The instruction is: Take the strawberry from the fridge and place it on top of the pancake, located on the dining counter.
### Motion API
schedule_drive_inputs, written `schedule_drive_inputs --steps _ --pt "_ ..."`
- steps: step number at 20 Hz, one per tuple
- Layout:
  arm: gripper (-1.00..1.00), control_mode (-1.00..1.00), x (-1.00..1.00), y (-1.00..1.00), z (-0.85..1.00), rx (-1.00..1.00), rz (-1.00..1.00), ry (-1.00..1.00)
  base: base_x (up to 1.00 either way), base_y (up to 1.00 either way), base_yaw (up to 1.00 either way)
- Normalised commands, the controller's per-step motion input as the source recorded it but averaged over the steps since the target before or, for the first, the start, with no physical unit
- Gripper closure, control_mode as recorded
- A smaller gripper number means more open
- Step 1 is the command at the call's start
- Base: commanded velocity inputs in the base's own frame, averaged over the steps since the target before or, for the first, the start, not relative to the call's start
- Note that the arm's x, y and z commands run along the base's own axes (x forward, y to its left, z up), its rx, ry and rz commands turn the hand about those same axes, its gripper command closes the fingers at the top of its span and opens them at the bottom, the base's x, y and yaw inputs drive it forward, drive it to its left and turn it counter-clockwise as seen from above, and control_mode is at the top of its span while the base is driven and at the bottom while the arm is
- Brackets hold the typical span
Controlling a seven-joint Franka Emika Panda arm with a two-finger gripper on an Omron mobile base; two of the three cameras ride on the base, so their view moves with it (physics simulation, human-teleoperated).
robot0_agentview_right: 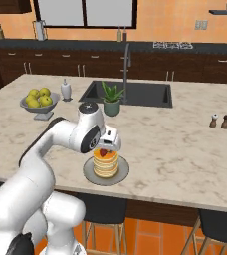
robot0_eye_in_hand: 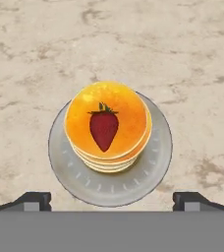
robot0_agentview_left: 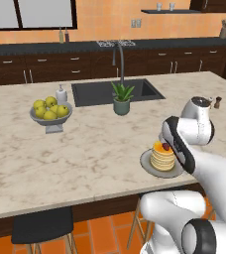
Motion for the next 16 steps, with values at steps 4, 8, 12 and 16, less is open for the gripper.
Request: schedule_drive_inputs --steps 4,8,12,16 --pt "-1.0 -1.0 -0.99 0.05 0.81 0.0 0.0 -0.16 0.0 0.0 0.0" --pt "-1.0 -1.0 -0.84 0.3 0.8 0.0 0.0 -0.32 0.0 0.0 0.0" --pt "-1.0 -1.0 -0.73 0.32 0.96 0.0 0.0 -0.37 0.0 0.0 0.0" --pt "-1.0 -1.0 -0.64 0.31 1.0 0.0 0.0 -0.2 0.0 0.0 0.0"
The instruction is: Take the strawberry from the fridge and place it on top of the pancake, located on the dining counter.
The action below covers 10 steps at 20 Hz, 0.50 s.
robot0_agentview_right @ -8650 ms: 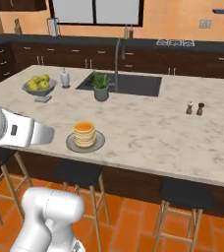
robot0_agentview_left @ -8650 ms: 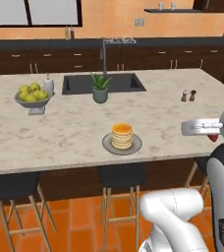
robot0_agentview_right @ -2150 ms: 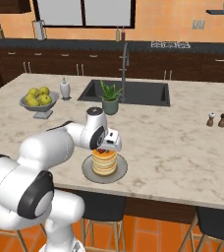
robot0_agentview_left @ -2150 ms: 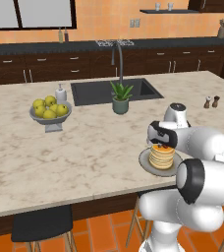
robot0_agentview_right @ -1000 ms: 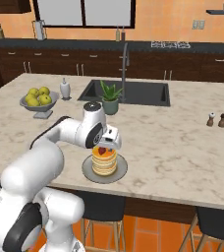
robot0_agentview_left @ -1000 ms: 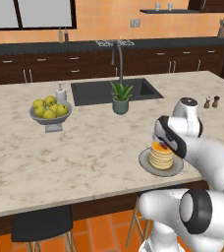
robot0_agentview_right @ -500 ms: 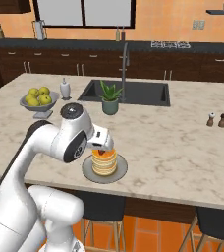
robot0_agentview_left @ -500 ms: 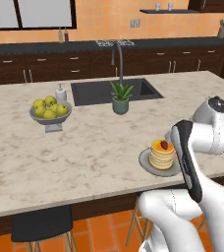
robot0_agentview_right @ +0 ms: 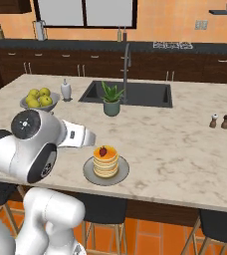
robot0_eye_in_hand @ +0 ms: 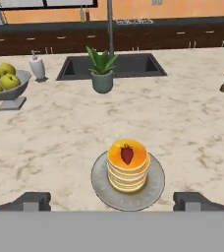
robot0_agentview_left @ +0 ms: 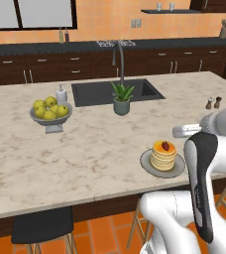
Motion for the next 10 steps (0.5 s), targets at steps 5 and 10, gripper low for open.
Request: schedule_drive_inputs --steps 5,10 --pt "-1.0 -1.0 -0.71 0.31 1.0 0.0 0.0 -0.08 0.0 0.0 0.0" --pt "-1.0 -1.0 -0.99 0.13 0.78 0.0 0.0 -0.21 0.0 0.0 0.0"
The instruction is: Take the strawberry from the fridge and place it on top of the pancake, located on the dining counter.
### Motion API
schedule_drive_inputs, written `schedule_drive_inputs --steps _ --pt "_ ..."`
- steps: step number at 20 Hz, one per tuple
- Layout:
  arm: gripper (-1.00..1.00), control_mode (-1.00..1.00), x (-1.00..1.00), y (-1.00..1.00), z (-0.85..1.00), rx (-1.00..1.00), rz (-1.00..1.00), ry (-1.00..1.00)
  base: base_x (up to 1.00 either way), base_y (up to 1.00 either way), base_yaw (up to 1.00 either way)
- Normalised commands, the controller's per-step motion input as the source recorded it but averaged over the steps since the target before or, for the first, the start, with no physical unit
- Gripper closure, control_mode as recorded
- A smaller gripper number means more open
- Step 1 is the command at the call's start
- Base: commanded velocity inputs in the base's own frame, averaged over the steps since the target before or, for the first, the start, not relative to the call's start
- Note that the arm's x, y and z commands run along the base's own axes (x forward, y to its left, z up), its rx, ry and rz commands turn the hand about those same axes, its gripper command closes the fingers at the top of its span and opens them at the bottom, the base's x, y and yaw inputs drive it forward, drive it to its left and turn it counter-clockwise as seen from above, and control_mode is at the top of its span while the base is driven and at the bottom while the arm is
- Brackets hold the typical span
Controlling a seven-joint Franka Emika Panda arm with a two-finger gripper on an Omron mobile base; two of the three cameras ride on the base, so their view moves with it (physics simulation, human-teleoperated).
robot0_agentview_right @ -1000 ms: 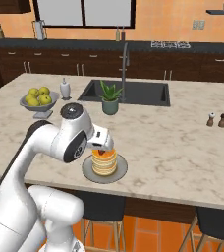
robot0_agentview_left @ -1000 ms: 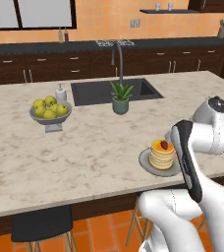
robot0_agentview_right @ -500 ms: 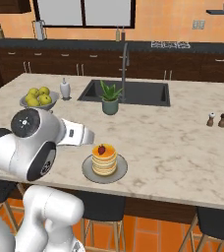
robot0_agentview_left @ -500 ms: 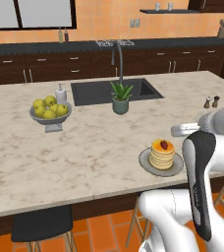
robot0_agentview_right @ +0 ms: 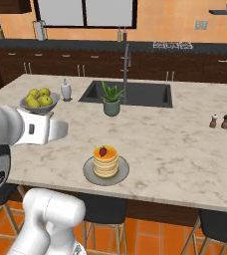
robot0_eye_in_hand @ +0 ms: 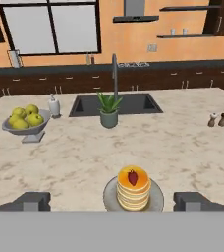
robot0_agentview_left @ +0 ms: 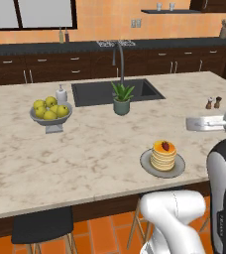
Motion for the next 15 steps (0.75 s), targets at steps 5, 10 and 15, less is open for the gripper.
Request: schedule_drive_inputs --steps 5,10,15 --pt "-1.0 -1.0 -0.97 0.0 0.12 0.09 0.0 -0.12 0.0 0.0 0.0" --pt "-1.0 -1.0 0.26 0.18 -0.81 0.12 0.0 0.11 0.0 0.0 0.0" --pt "-1.0 -1.0 0.86 0.31 -0.68 0.03 0.0 0.01 0.0 0.0 0.0"
